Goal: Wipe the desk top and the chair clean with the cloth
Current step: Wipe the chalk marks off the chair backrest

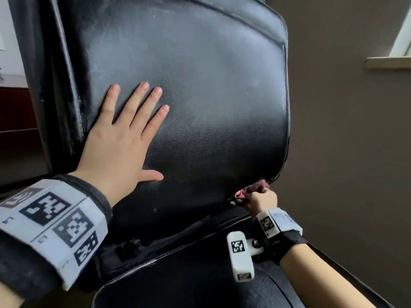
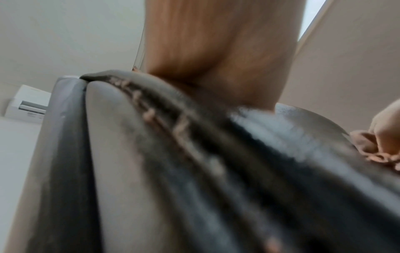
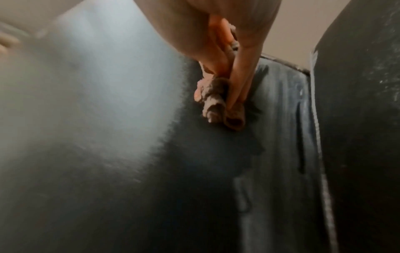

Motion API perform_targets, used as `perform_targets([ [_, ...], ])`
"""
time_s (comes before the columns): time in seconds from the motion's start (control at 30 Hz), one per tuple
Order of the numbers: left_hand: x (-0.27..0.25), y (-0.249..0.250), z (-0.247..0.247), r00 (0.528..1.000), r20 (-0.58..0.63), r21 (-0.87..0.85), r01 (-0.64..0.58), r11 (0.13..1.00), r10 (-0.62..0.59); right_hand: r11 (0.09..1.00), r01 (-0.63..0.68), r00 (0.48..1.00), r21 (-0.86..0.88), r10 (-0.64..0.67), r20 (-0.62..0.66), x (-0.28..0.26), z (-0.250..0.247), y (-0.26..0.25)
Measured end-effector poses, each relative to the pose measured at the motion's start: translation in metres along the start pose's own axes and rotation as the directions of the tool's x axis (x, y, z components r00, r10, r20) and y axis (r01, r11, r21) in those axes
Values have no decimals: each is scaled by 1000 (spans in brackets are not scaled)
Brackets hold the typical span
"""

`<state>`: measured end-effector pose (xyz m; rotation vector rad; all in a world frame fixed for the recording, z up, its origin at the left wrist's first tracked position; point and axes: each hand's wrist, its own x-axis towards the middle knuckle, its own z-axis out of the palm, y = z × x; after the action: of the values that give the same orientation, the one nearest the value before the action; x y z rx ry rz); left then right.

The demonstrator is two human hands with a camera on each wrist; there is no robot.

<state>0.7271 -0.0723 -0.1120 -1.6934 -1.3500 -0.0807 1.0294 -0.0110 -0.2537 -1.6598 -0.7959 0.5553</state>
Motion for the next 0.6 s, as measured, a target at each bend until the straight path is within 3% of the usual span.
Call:
perform_targets([
  [0.1,0,0,-1,1000,-2,-16,8,1000,-8,993,-19,975,115,44,-218,3,-17,-16],
  [0.17,0,0,1,1000,-6,-20,13,1000,-13,1000,-15,953,9,17,-301,-9,-14,-25],
  [0.27,1,0,3,1000,-26,-19,10,1000,-11,965,225,954,-137,-247,-171,-49,13,-17],
  [0.33,0,-1,1,999,-37,-31,-2,1000,1,936,297,945,-186,-316,-81,-60,22,-9],
  [0.53,0,1,1,1000,-2,-15,-7,1000,7,991,132,949,18,-121,-292,-34,0,-21],
  [0.6,-2,1,2,1000,2,-13,-14,1000,14,999,-31,956,33,39,-292,-25,0,-19],
])
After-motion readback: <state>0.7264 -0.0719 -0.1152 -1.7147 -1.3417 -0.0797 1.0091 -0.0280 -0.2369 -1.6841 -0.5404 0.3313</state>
